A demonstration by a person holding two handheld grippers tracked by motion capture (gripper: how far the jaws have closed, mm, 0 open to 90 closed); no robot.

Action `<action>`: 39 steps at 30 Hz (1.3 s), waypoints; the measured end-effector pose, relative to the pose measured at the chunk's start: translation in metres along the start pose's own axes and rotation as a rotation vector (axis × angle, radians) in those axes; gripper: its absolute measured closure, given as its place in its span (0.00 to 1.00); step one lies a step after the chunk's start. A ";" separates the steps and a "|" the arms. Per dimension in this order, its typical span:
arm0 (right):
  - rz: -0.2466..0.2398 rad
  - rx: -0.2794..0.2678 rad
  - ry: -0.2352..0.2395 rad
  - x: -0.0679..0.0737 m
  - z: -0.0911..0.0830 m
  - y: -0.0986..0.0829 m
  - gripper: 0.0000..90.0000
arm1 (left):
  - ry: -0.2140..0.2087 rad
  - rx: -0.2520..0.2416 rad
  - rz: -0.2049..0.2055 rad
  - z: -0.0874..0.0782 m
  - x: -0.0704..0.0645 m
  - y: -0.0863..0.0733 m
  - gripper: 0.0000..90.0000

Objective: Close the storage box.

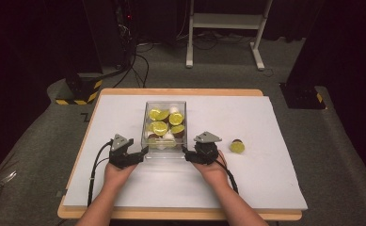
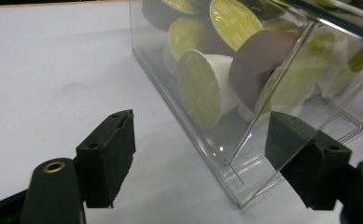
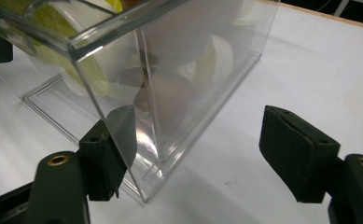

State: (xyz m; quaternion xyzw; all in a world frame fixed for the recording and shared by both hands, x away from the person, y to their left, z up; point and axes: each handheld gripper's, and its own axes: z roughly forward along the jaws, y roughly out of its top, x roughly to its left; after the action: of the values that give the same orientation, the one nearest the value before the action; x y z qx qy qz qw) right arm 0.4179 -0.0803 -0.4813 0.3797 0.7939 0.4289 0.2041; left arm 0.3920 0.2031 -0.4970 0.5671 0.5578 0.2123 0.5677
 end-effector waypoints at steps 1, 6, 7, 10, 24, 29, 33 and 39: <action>-0.002 0.003 -0.001 0.000 0.000 0.000 0.32 | -0.004 -0.001 -0.010 0.000 -0.001 0.000 0.28; -0.005 -0.002 0.019 0.002 -0.007 -0.002 0.35 | -0.028 0.009 -0.005 -0.007 -0.005 0.000 0.27; -0.009 -0.002 0.021 0.002 -0.008 -0.002 0.35 | -0.031 0.020 0.012 -0.009 -0.004 0.000 0.27; -0.019 -0.006 0.029 0.004 -0.014 -0.004 0.37 | -0.049 0.016 -0.004 -0.016 -0.006 -0.001 0.27; -0.019 -0.030 0.022 -0.008 -0.052 -0.018 0.41 | -0.027 0.078 0.042 -0.048 0.012 -0.011 0.28; 0.005 -0.022 -0.018 -0.026 -0.067 -0.029 0.42 | 0.013 0.095 0.065 -0.061 0.025 -0.013 0.27; 0.030 -0.015 -0.050 -0.040 -0.079 -0.039 0.42 | 0.048 0.108 0.086 -0.069 0.034 -0.015 0.27; 0.065 0.006 -0.125 -0.065 -0.103 -0.062 0.42 | 0.100 0.135 0.092 -0.075 0.045 -0.020 0.27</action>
State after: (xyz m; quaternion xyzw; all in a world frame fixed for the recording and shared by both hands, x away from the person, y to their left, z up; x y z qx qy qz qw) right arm 0.3650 -0.2065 -0.4771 0.4320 0.7682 0.4082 0.2381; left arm 0.3319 0.2680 -0.5125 0.6176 0.5720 0.2281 0.4893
